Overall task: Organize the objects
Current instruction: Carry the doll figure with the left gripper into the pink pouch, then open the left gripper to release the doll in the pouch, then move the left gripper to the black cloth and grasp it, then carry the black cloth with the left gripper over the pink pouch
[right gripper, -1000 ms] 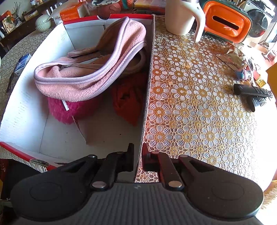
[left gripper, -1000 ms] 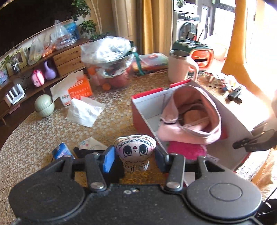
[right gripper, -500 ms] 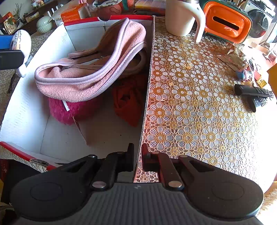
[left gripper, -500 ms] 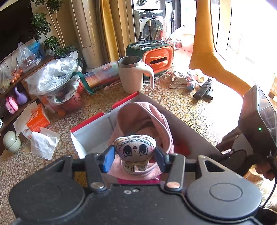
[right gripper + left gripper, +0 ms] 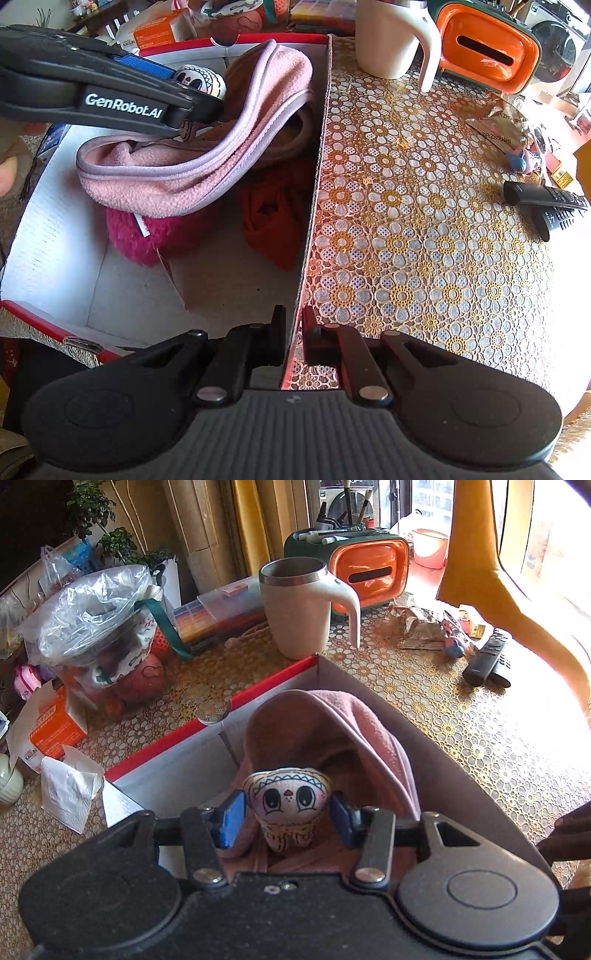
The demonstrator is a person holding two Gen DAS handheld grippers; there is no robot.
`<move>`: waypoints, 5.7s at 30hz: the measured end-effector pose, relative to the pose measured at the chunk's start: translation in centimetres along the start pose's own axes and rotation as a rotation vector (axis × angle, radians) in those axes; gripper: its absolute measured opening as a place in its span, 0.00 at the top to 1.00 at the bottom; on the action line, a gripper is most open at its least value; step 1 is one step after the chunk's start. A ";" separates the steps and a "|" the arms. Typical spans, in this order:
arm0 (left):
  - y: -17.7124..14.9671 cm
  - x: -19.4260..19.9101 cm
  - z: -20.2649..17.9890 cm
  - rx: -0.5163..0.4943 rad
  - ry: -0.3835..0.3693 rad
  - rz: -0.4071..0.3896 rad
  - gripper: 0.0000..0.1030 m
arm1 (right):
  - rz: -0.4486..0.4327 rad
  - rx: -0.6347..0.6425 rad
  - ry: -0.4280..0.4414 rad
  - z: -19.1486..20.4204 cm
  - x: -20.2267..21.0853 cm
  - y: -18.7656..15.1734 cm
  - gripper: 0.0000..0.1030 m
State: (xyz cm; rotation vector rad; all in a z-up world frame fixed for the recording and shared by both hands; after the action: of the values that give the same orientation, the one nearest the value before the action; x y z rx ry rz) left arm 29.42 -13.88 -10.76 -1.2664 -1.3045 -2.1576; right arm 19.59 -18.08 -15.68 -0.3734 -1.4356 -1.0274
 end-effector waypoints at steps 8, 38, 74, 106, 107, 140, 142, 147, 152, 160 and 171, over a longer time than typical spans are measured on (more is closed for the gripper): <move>-0.4 -2.6 -0.3 -0.007 -0.011 0.057 0.52 | 0.001 0.001 0.006 -0.1 -0.1 0.1 0.92; -2.7 6.5 3.7 0.063 -0.018 -0.082 0.17 | 0.008 -0.005 -0.020 0.0 -0.2 -0.1 0.93; -17.4 5.6 20.7 0.483 0.157 0.059 0.01 | 0.019 -0.020 -0.025 0.1 0.0 -0.2 0.93; -18.0 2.1 18.3 0.497 0.139 0.112 0.97 | 0.019 -0.020 -0.020 0.2 0.1 -0.4 0.93; -17.9 2.6 18.3 0.495 0.137 0.103 0.98 | 0.019 -0.020 -0.020 0.2 0.1 -0.3 0.93; -13.7 12.4 16.0 0.393 0.064 -0.077 0.98 | 0.000 -0.012 -0.014 0.4 0.4 -0.2 0.92; -13.3 12.9 15.5 0.382 0.054 -0.083 0.98 | -0.001 -0.011 -0.014 0.4 0.5 -0.2 0.92; -11.1 14.6 13.5 0.318 0.016 -0.113 0.98 | -0.012 -0.006 -0.021 0.5 0.6 -0.2 0.93; -8.4 15.4 10.1 0.230 -0.039 -0.148 0.98 | -0.017 -0.005 -0.021 0.6 0.7 -0.4 0.93; -3.4 14.1 4.5 0.094 -0.100 -0.172 0.98 | -0.017 -0.003 -0.022 0.5 0.7 -0.3 0.93; 0.0 9.6 -0.3 0.062 -0.175 -0.137 0.98 | -0.018 0.004 -0.012 0.6 0.7 -0.3 0.93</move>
State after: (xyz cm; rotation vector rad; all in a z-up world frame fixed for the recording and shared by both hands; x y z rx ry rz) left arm 23.93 -12.53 -2.93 -1.4054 -1.5584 -2.1167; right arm 18.89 -18.04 -15.07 -0.3649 -1.4544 -1.0385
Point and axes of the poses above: each gripper's, at about its wrist camera, not at the fingertips, and x roughly against the way its jaws point, z to its left, y to its top, the point moved 5 cm from there along -x, roughly the way its jaws point, and after that the axes turned 5 degrees about -x, right-handed, at the moved point
